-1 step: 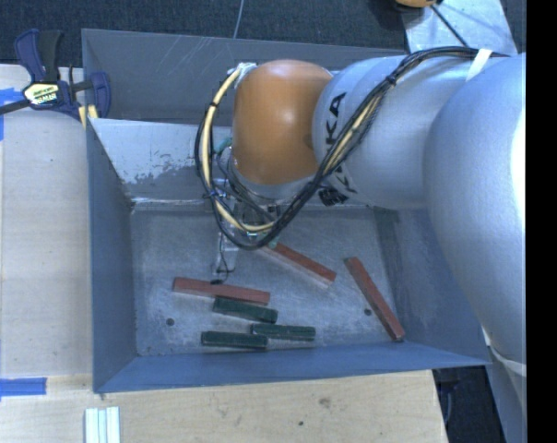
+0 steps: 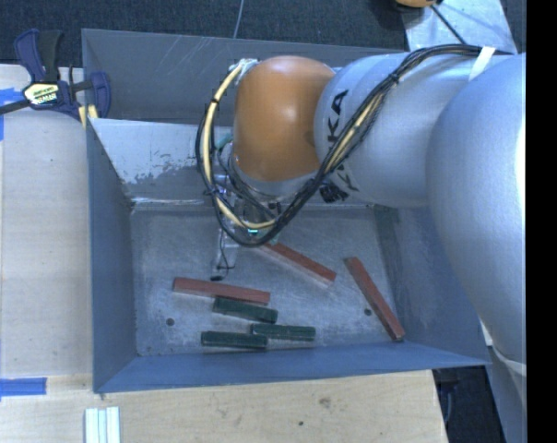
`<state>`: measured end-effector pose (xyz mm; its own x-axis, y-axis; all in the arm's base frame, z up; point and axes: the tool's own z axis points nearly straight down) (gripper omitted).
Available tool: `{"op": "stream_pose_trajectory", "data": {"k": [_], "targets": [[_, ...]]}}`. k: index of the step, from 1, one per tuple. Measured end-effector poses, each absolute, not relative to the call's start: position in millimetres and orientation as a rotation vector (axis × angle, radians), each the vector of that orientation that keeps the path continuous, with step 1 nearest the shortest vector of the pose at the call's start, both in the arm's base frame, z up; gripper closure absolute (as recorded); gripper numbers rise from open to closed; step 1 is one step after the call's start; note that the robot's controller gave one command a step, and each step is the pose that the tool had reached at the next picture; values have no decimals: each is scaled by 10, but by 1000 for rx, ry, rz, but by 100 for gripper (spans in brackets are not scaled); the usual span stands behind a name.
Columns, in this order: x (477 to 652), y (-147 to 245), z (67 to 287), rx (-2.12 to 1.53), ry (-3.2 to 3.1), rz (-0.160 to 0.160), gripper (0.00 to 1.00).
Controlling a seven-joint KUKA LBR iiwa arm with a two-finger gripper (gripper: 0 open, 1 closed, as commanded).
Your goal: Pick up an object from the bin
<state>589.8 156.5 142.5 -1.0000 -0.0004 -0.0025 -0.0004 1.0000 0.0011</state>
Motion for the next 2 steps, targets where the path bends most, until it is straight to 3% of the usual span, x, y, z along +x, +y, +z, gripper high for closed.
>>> {"op": "stream_pose_trajectory", "data": {"k": [1,2], "targets": [[5211,1327,736,49,3145,3,100],[5212,1326,736,50,3145,3,100]]}}
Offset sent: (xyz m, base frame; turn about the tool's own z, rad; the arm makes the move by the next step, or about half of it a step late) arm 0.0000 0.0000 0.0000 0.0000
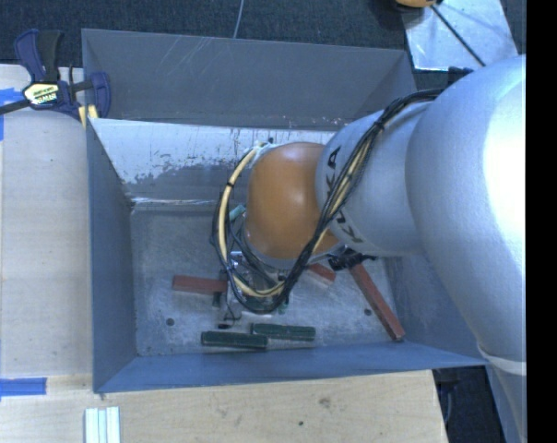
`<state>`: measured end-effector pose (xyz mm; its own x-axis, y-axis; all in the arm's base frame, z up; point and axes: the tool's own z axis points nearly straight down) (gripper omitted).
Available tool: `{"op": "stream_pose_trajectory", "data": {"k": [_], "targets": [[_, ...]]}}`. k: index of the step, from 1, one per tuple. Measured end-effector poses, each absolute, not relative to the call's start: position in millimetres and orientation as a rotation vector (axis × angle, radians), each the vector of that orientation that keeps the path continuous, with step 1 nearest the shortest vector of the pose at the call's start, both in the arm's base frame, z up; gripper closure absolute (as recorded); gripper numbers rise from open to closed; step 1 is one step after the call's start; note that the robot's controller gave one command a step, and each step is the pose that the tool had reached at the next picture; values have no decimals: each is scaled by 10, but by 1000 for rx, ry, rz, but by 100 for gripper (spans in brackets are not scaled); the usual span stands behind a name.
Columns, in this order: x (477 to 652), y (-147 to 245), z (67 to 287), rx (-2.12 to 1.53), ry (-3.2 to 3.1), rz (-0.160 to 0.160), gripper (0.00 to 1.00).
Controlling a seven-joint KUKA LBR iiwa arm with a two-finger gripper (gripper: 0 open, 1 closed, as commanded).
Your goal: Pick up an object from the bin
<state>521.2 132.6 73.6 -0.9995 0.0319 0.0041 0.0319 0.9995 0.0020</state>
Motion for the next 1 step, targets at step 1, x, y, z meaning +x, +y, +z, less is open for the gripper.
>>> {"op": "stream_pose_trajectory", "data": {"k": [1], "targets": [[5401,1259,2357,-56,-3147,-2,100]]}}
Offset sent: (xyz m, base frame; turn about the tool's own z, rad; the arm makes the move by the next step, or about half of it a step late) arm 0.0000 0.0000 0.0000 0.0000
